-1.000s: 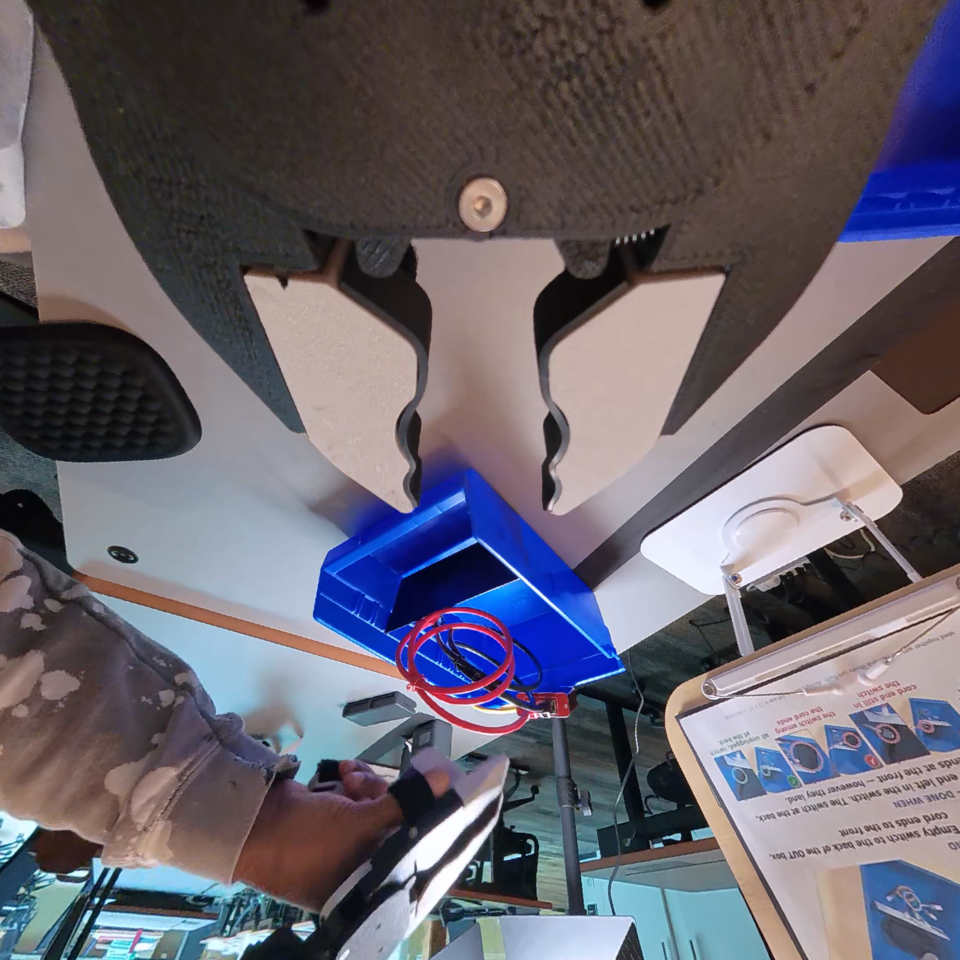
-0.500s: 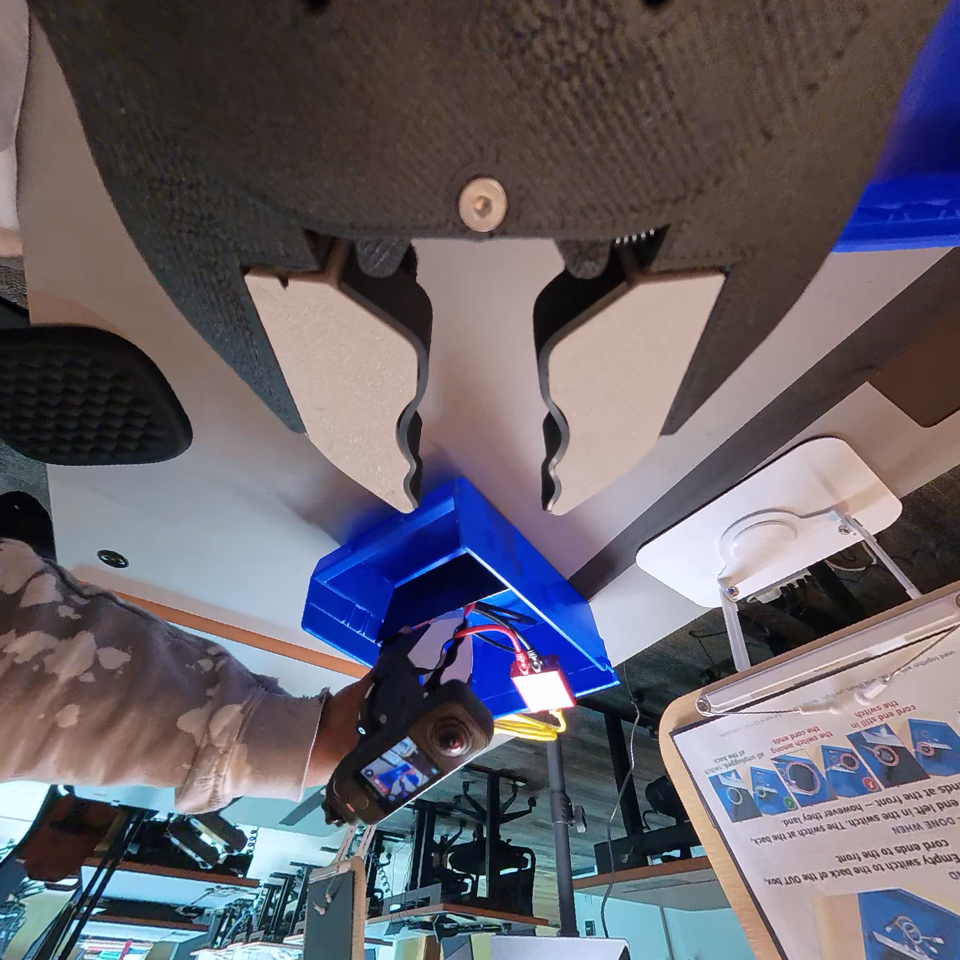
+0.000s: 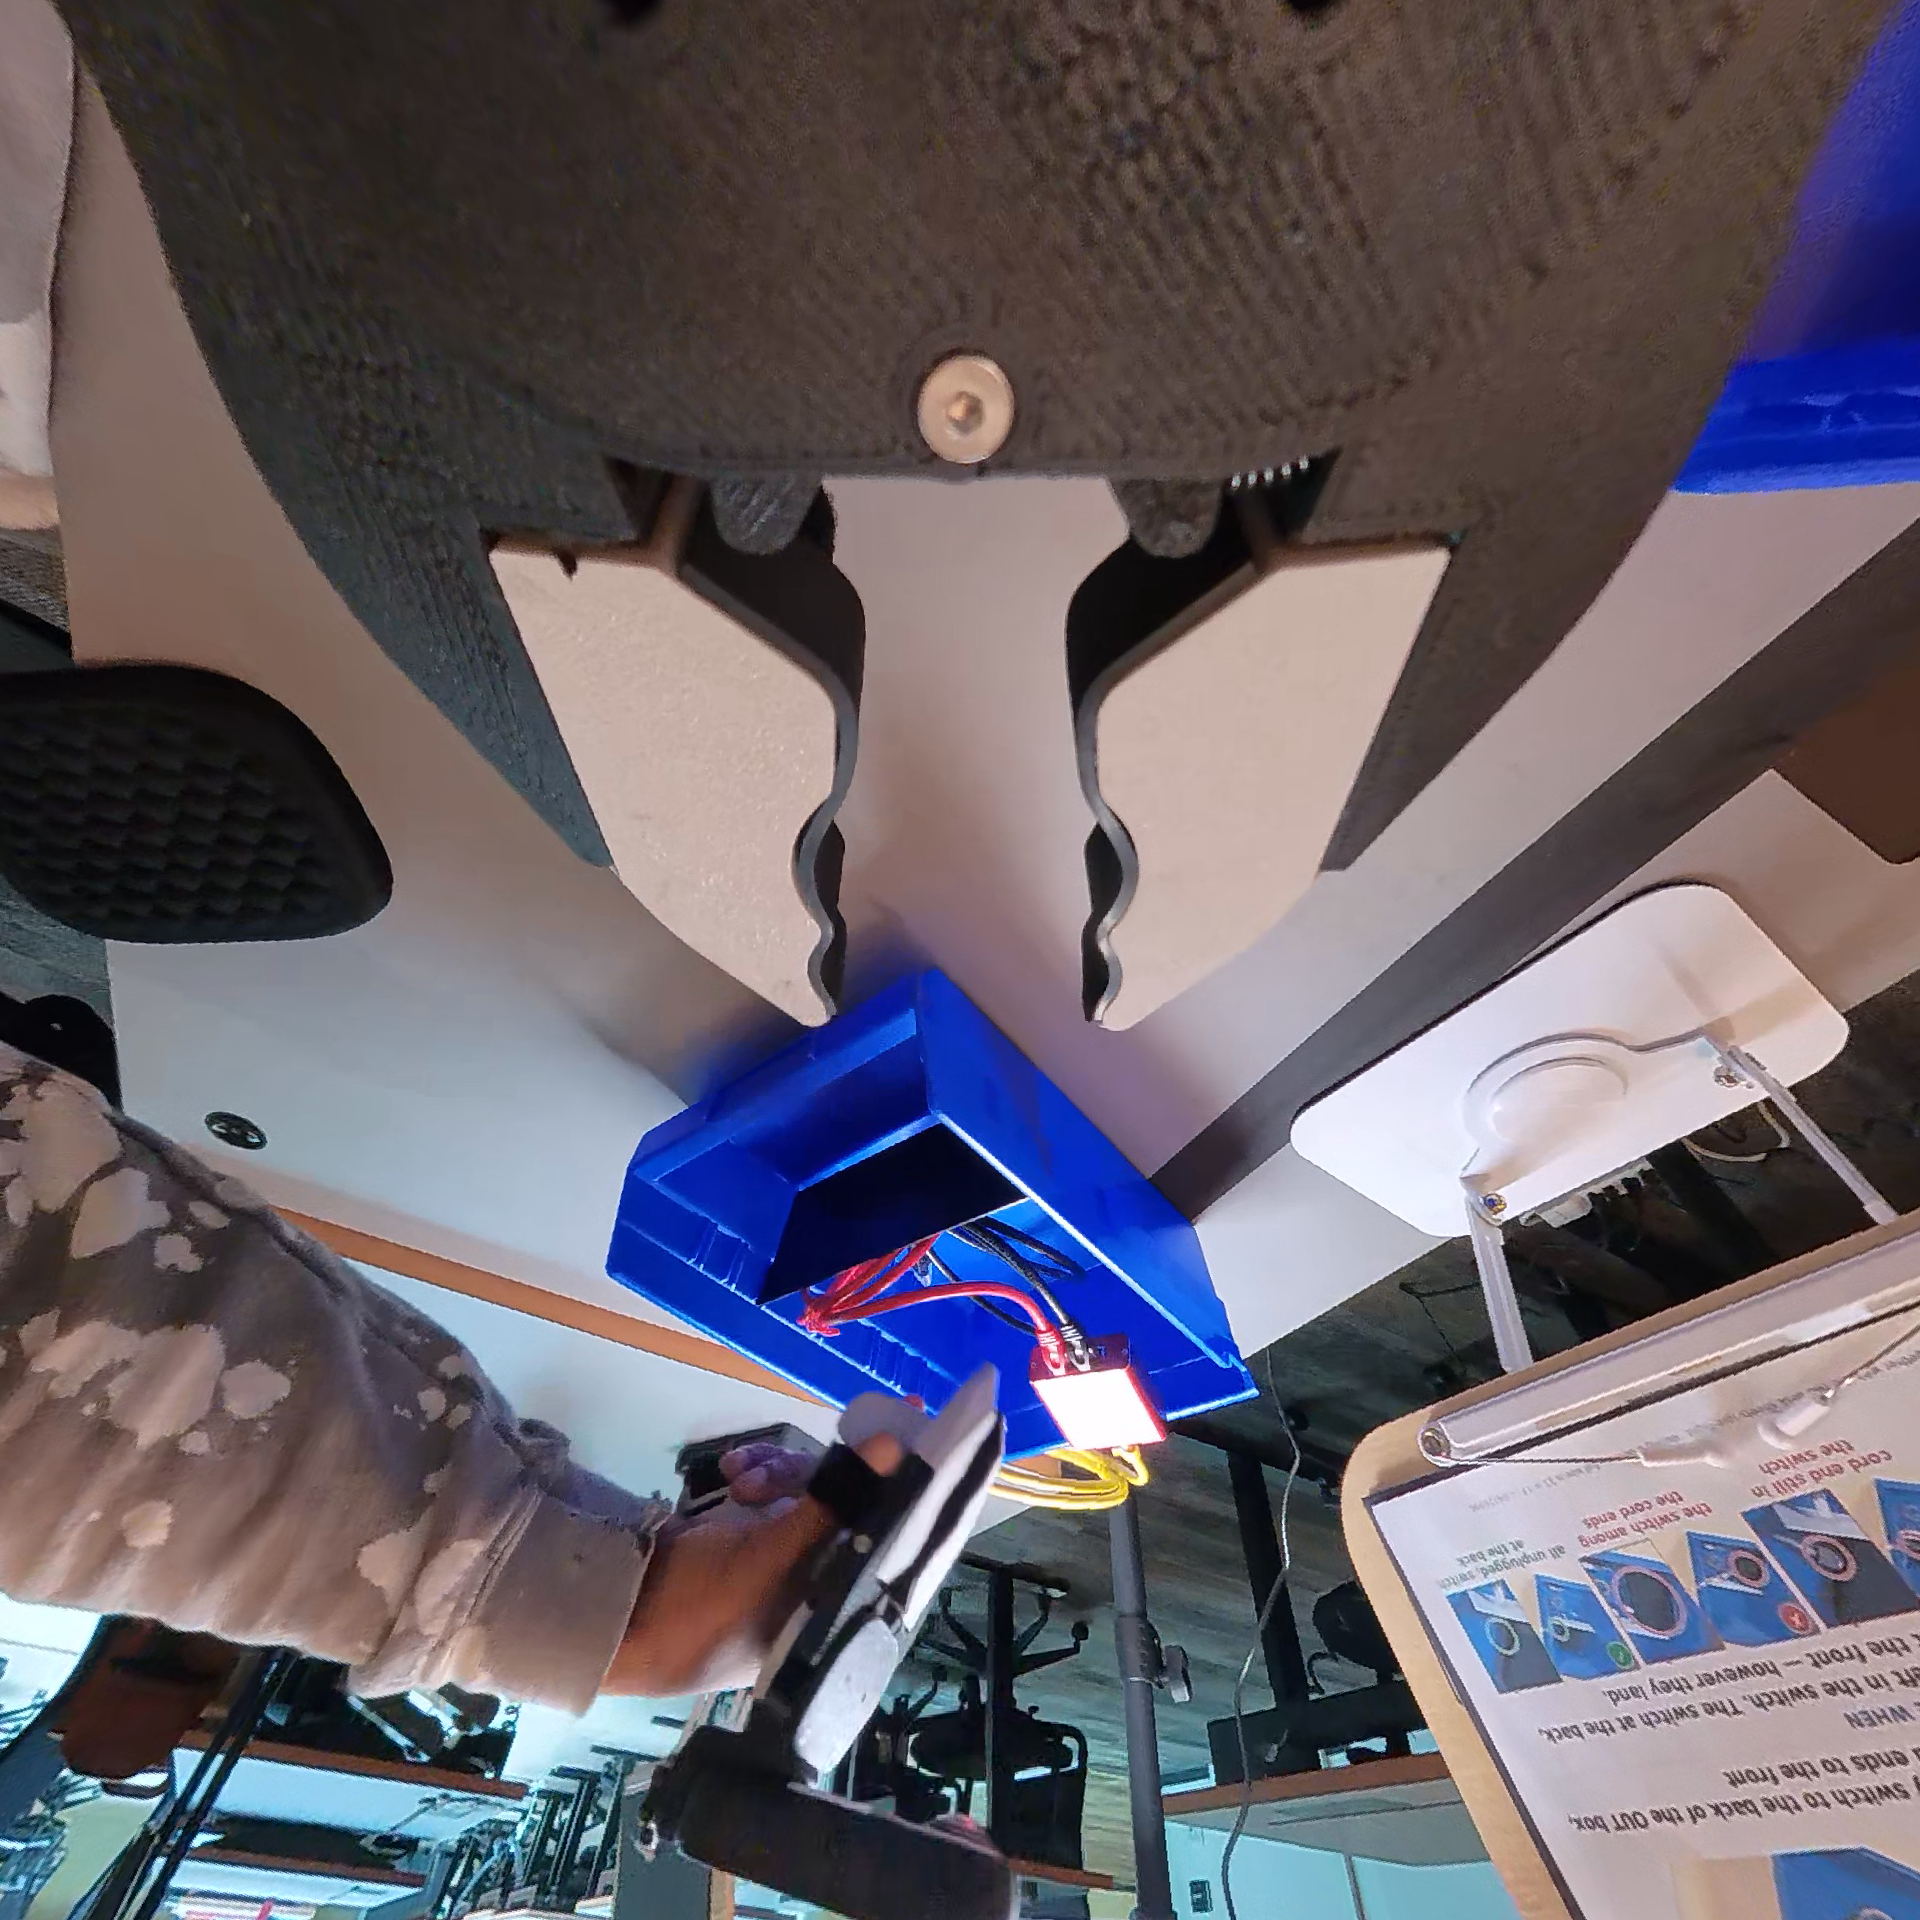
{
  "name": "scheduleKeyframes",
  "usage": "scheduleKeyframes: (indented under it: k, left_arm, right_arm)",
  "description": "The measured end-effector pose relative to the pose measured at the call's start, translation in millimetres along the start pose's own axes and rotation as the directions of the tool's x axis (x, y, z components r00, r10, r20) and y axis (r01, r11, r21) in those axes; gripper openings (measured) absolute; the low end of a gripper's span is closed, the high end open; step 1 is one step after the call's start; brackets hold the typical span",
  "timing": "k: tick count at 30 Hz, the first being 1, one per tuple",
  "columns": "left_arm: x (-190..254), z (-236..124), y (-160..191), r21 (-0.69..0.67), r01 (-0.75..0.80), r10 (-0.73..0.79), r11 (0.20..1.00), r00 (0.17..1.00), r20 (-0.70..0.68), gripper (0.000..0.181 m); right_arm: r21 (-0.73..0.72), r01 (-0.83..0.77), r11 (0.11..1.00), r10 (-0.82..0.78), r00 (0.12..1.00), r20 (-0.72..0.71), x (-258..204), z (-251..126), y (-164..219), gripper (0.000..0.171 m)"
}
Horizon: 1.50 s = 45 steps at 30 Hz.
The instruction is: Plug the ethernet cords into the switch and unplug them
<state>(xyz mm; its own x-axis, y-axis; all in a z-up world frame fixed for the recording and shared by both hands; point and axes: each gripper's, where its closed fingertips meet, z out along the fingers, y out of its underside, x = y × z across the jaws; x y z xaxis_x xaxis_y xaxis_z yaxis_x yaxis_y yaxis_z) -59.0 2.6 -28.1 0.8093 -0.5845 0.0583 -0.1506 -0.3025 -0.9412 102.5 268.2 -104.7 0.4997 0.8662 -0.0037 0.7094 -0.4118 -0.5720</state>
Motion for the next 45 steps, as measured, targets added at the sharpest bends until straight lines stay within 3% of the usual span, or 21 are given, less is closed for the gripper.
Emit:
scheduleKeyframes:
  k: [3, 6, 9, 13, 18, 21, 25, 28, 31, 35, 39, 43, 45]
  left_arm:
    - [-0.2, 3.8, 4.7, -0.016, 0.007, -0.007, 1.0, 1.0, -0.006, 0.044]
    - [-0.9, 4.6, 7.9, -0.028, -0.004, 0.004, 1.0, 1.0, 0.001, 0.044]
    - [-6.7, 3.3, 9.6, -0.03, 0.003, -0.003, 1.0, 1.0, 0.01, 0.044]
    - [-16.5, 4.2, 13.5, -0.029, 0.035, -0.035, 0.999, 0.999, 0.008, 0.043]
    - [-20.3, 9.5, 18.5, -0.043, 0.048, -0.048, 0.998, 0.999, 0.0, 0.043]
    - [-17.9, 9.4, 17.9, -0.044, 0.039, -0.039, 0.998, 0.999, 0.001, 0.043]
    - [-13.0, 6.8, 12.2, -0.028, 0.028, -0.028, 0.999, 1.0, -0.004, 0.043]
    - [-8.6, 4.8, 9.1, -0.022, 0.017, -0.017, 1.0, 1.0, -0.006, 0.043]
    - [-5.5, 1.3, 5.3, -0.014, 0.002, -0.002, 1.0, 1.0, -0.002, 0.043]
    - [-4.7, -4.0, 0.4, 0.002, -0.007, 0.007, 1.0, 1.0, 0.003, 0.043]
    - [-4.7, -6.0, -1.9, 0.01, -0.007, 0.007, 1.0, 1.0, 0.001, 0.043]
    - [-6.0, -9.6, -3.4, 0.017, -0.011, 0.011, 1.0, 1.0, 0.01, 0.043]
    - [-8.0, -10.9, -3.5, 0.018, -0.006, 0.006, 1.0, 1.0, 0.012, 0.043]
  right_arm:
    - [0.1, -0.183, 0.978, 0.195, 0.972, -0.127, 43.2, 18.2, -9.4, 0.058]
    - [0.159, -0.432, 0.888, 0.444, 0.895, -0.046, 66.1, 43.7, -7.9, 0.068]
    - [0.212, -0.576, 0.79, 0.559, 0.818, 0.139, 68.1, 56.8, -18.2, 0.057]
    - [0.311, -0.633, 0.708, 0.567, 0.773, 0.283, 74.3, 47.8, -29.8, 0.033]
    - [0.447, -0.504, 0.739, 0.421, 0.863, 0.278, 61.9, 9.4, -46.2, 0.029]
    - [0.437, -0.409, 0.801, 0.339, 0.912, 0.232, 39.9, -9.0, -46.6, 0.029]
    - [0.308, -0.247, 0.919, 0.232, 0.969, 0.086, 12.7, -5.2, -26.9, 0.029]
    - [0.213, -0.254, 0.944, 0.242, 0.967, 0.079, -9.2, 8.8, -15.6, 0.029]
    - [0.099, -0.22, 0.97, 0.224, 0.974, -0.029, -14.4, 35.6, 3.7, 0.03]
    - [0.0, -0.216, 0.976, 0.216, 0.973, -0.082, -9.0, 51.8, 21.5, 0.031]
    - [-0.211, -0.1, 0.972, 0.067, 0.985, -0.156, -14.3, 77.3, 47.2, 0.033]
    - [-0.257, -0.004, 0.966, -0.054, 0.975, -0.216, -11.5, 73.5, 42.4, 0.033]
    - [-0.269, 0.058, 0.961, -0.13, 0.957, -0.259, -10.9, 60.9, 37.8, 0.044]
